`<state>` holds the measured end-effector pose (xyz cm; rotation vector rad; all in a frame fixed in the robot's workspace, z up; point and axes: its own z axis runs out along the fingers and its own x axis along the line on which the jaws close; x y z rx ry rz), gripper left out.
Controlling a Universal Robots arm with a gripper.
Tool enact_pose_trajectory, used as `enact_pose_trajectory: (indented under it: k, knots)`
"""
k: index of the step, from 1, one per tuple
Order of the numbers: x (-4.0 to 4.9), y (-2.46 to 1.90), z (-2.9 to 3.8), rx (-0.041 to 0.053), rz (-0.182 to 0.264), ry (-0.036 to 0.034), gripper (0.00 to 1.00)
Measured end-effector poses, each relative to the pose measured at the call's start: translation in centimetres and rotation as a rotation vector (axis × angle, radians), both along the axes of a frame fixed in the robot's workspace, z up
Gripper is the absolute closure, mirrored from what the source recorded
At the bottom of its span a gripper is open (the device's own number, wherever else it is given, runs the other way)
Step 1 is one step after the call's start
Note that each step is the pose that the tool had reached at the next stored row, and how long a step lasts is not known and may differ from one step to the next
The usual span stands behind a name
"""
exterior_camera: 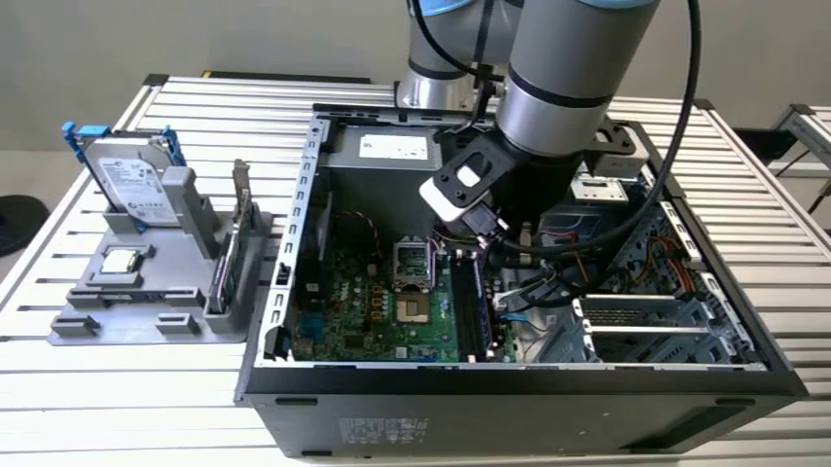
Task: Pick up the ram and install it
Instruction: 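Press down the ram until it locks into place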
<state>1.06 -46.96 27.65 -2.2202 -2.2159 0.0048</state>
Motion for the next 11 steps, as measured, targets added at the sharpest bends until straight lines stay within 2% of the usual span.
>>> enact_pose_trajectory:
  k: [4,11]
  knots:
    - [0.00,0.00,0.41,0.0000,0.000,0.0000,1.00]
    - [0.00,0.00,0.42,0.0000,0.000,0.0000,1.00]
